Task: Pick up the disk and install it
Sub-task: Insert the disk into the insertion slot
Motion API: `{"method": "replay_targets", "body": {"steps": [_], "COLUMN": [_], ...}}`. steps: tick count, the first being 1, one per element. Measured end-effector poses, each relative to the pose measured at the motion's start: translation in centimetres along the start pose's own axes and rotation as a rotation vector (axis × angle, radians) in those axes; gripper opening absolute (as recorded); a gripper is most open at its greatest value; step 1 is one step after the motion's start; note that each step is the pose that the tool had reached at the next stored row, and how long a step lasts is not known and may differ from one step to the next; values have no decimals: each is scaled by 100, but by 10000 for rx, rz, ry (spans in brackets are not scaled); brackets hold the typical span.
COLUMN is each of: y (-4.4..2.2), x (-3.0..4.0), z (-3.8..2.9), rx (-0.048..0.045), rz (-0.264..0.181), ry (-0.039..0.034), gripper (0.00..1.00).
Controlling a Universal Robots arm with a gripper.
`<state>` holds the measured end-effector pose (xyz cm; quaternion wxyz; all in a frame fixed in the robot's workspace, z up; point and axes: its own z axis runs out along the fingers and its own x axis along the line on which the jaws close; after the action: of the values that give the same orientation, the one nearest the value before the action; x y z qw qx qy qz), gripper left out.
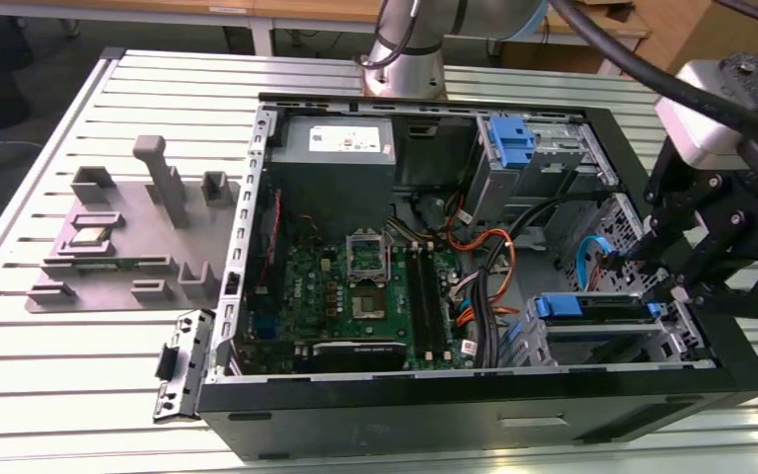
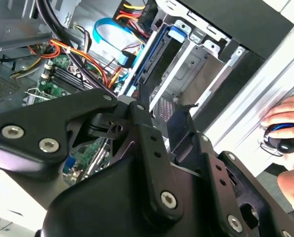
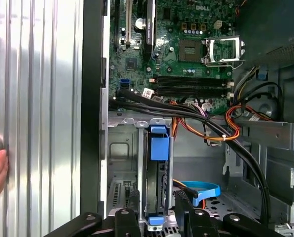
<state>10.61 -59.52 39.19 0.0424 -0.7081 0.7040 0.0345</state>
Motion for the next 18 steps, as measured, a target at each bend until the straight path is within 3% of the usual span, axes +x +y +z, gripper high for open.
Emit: {"method": "replay_targets", "body": {"steps": [5, 9, 13, 18], "y": [21, 22, 24, 32], "x": [-79, -81, -76, -77], "z": [96, 154, 222, 296], "rx": [13, 12, 11, 12], "rz": [-2, -4, -6, -6], "ry": [12, 195, 292, 304], "gripper": [42, 42, 42, 42]}}
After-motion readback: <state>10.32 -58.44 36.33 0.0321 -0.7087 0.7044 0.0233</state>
